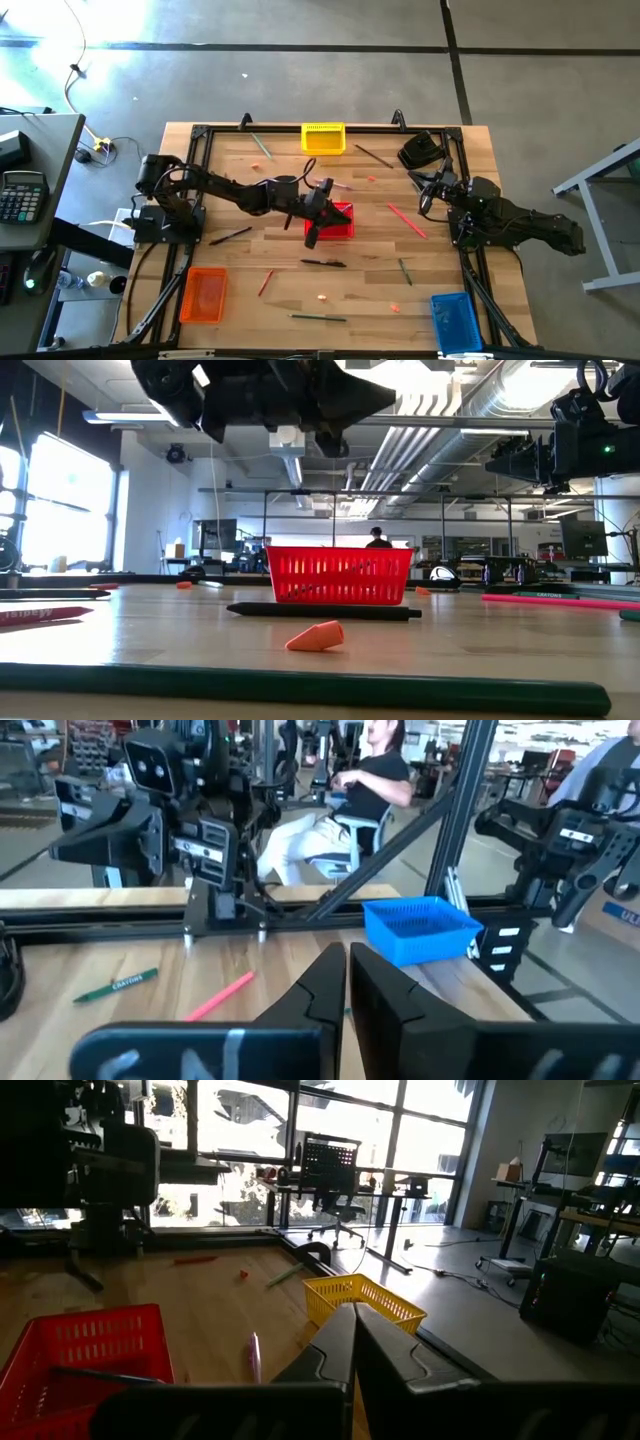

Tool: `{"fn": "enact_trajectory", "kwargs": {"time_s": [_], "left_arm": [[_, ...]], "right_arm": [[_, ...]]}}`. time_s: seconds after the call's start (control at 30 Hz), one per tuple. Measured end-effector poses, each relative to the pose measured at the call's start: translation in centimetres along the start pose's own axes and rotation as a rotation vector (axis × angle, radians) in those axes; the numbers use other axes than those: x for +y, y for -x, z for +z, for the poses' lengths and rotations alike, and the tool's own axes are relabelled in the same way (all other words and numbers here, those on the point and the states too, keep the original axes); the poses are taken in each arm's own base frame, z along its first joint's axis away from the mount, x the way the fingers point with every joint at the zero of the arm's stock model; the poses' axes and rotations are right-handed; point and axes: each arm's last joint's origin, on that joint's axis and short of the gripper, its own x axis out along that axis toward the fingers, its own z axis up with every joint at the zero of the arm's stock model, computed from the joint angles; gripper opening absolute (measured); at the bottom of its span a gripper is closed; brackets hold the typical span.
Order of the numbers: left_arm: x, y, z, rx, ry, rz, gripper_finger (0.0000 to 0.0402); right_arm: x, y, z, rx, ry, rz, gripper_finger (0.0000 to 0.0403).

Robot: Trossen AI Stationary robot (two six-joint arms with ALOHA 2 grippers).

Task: Sort crayons/erasers/pens/pencils in bins
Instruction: Put the green crayon into the blue bin

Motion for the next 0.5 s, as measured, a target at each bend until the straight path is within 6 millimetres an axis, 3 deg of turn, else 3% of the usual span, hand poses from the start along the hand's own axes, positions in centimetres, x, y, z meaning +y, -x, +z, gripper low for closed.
{"fn": "enact_trajectory", "kwargs": {"time_s": [0.33, 0.5], "left_arm": [[1.5, 0.9, -0.2, 0.0, -0.036, 0.109, 0.0002], [2.1, 2.8, -1.9, -0.023, -0.057, 0.238, 0.0]], "right_arm": [[0.0, 0.0, 0.0, 0.0, 0.0, 0.0, 0.0], [0.0, 0.0, 0.0, 0.0, 0.0, 0.0, 0.0]]}}
